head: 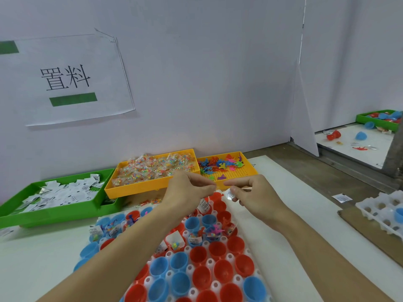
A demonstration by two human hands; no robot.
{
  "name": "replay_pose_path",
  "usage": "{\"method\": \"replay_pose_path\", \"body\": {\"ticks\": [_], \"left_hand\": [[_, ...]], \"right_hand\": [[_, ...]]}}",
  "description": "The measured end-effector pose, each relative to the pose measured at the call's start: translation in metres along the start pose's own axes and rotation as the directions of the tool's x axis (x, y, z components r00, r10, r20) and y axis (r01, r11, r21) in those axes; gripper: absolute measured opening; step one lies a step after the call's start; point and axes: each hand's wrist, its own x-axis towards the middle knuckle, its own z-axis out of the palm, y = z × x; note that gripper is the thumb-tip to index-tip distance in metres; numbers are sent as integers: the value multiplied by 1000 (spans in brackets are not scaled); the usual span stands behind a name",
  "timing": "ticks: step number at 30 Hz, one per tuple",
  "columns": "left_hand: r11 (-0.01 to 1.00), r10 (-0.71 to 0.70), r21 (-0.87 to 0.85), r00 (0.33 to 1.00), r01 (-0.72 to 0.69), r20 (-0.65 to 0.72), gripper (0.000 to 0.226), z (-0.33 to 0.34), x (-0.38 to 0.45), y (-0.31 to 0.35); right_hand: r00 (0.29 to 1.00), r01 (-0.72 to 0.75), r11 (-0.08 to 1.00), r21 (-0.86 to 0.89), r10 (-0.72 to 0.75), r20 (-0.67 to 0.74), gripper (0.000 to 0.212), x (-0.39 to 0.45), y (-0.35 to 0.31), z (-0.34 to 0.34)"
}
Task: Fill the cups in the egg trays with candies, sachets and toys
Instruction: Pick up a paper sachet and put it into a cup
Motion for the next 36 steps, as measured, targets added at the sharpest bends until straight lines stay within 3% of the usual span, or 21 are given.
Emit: {"method": "replay_pose_path", "body": {"ticks": [9, 19, 24, 32, 36], "left_hand": [[913, 227, 315, 964, -260, 139, 8, 4, 0, 0], [815, 219, 473, 934, -335, 284, 11, 9, 12, 13], [768, 177, 531, 915, -360, 363, 9, 12, 18, 16], [763, 178, 537, 916, -359, 360, 9, 14, 25, 15], [766, 183, 526, 910, -370, 373, 8, 12, 26, 16]], "right_hand": [[988, 20, 1000, -6, -21, -155, 36, 2, 2, -4], [976, 42, 999, 3, -40, -213, 21, 2, 2, -6], [987, 84, 996, 3, -83, -135, 24, 1, -1, -10], [999, 43, 999, 9, -44, 29, 11, 0, 1, -13], [998, 38, 998, 45, -40, 55, 14, 0, 2, -13]]}}
